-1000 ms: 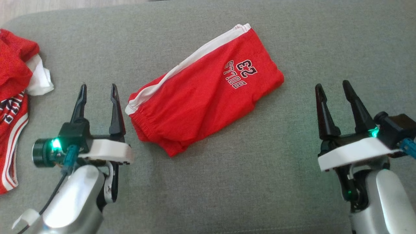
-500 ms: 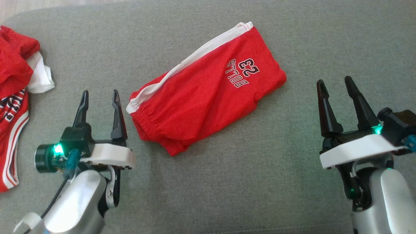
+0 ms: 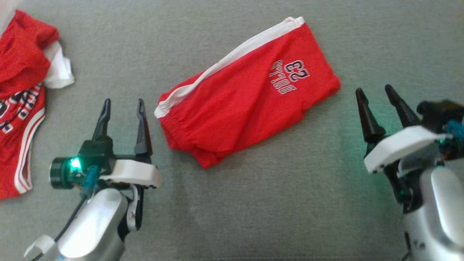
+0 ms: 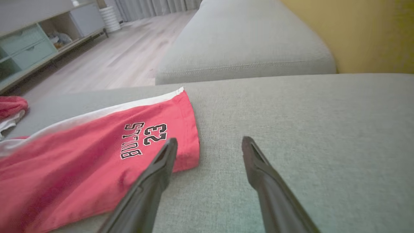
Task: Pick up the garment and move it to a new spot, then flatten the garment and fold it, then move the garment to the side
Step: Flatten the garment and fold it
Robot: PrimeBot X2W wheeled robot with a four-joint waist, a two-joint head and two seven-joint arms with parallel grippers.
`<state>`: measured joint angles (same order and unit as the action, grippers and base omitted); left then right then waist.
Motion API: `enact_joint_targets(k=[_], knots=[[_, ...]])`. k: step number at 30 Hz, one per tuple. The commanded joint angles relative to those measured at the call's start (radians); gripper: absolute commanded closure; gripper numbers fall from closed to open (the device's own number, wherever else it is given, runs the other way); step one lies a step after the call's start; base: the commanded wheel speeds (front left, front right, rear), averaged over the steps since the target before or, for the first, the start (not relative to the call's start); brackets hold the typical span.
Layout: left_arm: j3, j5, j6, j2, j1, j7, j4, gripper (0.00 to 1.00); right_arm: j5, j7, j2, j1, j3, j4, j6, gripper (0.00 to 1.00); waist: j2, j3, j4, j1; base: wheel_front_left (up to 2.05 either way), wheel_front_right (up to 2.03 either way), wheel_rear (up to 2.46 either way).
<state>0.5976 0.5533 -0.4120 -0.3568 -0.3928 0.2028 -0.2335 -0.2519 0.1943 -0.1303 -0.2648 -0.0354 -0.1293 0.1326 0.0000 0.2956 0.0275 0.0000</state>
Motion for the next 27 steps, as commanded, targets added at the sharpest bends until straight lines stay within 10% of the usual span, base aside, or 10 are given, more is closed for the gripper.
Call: enact_joint_targets(k=[1,21,23,27], knots=[[-0.027,-0.01,0.004,-0.011,-0.054,0.007,0.028,0.0,-0.017,0.016,-0.022,-0.054,-0.034,0.006,-0.002,0.0,0.0,0.021,0.031,0.0,0.0,0.0,0.0],[-0.032,0.003,0.047,0.075,-0.079,0.052,-0.056,0.0,-0.16,0.364,-0.12,-0.414,-0.221,-0.467,-0.002,0.0,0.0,0.052,0.135,0.0,0.0,0.0,0.0],[-0.034,0.001,0.049,0.078,-0.079,0.053,-0.06,0.0,-0.169,0.39,-0.118,-0.422,-0.231,-0.484,-0.002,1.0,0.0,0.052,0.136,0.0,0.0,0.0,0.0],[-0.04,-0.001,0.054,0.083,-0.078,0.056,-0.068,0.0,-0.175,0.403,-0.118,-0.42,-0.229,-0.498,-0.002,1.0,0.0,0.05,0.133,0.0,0.0,0.0,0.0]])
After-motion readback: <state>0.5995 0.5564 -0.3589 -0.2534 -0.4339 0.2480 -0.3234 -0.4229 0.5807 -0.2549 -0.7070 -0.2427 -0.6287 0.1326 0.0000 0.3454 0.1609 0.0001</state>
